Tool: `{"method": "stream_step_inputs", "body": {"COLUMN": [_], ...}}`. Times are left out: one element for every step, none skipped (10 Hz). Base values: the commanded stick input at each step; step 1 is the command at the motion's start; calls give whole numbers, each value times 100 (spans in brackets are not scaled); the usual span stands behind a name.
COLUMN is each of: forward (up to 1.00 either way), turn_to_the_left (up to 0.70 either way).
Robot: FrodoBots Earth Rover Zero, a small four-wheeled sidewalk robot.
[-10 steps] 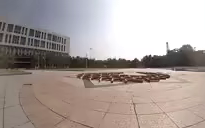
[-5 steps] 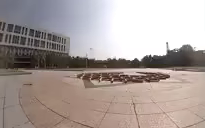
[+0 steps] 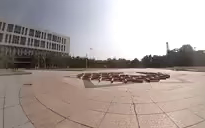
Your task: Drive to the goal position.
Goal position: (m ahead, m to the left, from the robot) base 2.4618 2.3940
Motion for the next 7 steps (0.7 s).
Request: {"method": "stream_step_inputs", "body": {"forward": [5,4,5,5,5,5,5], "turn_to_the_left": [0,0,0,0,0,0,0]}}
